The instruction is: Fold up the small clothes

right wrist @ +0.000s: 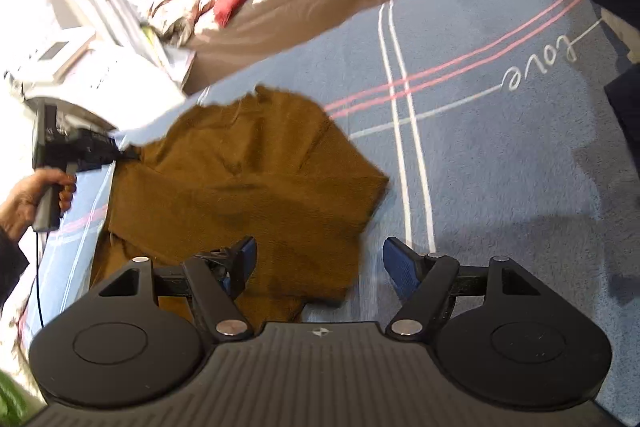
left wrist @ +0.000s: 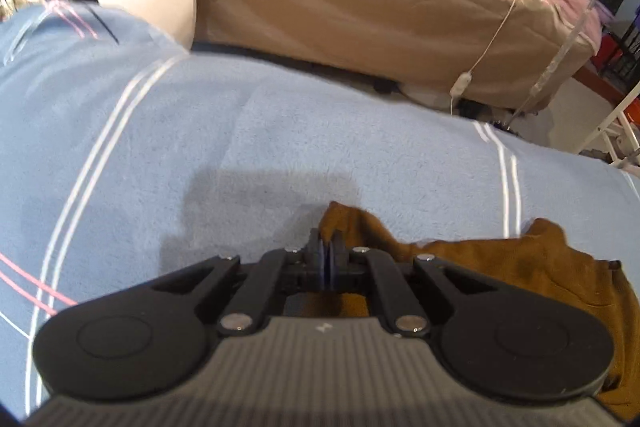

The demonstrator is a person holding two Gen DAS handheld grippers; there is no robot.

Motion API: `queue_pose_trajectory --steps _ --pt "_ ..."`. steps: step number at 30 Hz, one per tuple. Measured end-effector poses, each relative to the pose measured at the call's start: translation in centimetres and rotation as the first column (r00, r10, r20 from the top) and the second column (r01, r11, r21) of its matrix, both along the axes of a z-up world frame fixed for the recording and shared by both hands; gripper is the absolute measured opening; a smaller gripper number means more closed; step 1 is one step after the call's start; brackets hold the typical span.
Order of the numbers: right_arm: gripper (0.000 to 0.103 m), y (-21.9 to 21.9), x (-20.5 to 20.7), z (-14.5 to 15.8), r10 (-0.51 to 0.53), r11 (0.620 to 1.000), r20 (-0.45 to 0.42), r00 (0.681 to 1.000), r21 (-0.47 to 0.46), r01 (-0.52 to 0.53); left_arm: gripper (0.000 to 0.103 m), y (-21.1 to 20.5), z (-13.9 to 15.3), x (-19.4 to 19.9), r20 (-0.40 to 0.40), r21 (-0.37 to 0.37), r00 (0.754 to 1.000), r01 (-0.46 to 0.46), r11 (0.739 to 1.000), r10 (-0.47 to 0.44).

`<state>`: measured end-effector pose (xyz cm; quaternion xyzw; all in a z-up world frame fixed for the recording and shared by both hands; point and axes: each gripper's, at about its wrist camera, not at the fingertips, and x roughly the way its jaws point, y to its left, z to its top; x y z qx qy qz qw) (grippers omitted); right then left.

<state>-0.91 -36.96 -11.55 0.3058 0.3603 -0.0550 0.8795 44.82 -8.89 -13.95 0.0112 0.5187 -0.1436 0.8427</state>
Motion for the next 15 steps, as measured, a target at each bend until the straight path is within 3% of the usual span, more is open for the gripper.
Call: queue_pose_trajectory --steps 3,6,7,8,10,12,15 --pt "0.103 0.7 0.3 -0.2 0.035 0.999 0.047 0.998 -0.008 -0.035 0.006 0.3 -0.8 -0.1 0.025 -0.004 1.0 -0.002 1.0 0.002" --pt "0.103 1.4 1.5 -1.4 0.045 0.996 -0.032 0.998 -0.073 -0.047 0.019 1.1 -0.5 -0.2 0.031 -0.007 1.0 -0.001 1.0 0.001" --pt "0.103 1.6 1.6 -1.4 0.047 0.993 -0.021 0.999 -0.103 -0.048 0.039 1.7 -0.2 -0.2 0.042 0.006 0.999 -0.021 1.0 0.021" --pt "0.103 2.0 1.7 -1.3 0.055 0.989 -0.017 0.998 -0.138 -0.057 0.066 2.5 0.2 -0.5 0.062 0.029 0.997 -0.045 0.999 0.043" --pt "0.103 2.9 2.2 -1.0 0.083 0.973 -0.041 0.996 -0.212 -0.089 0.085 4.1 1.1 -1.2 0.112 0.061 0.992 -0.065 0.996 0.058" --pt "0.103 3.4 2.2 -0.5 0.093 0.962 -0.049 0.994 -0.253 -0.102 0.085 6.1 2.0 -2.7 0.132 0.051 0.991 -0.027 0.998 0.02" --pt "0.103 3.1 0.9 -0.1 0.056 0.97 -0.03 0.998 -0.236 -0.062 0.092 9.5 2.7 -6.1 0.093 -0.005 0.993 0.08 0.997 -0.08"
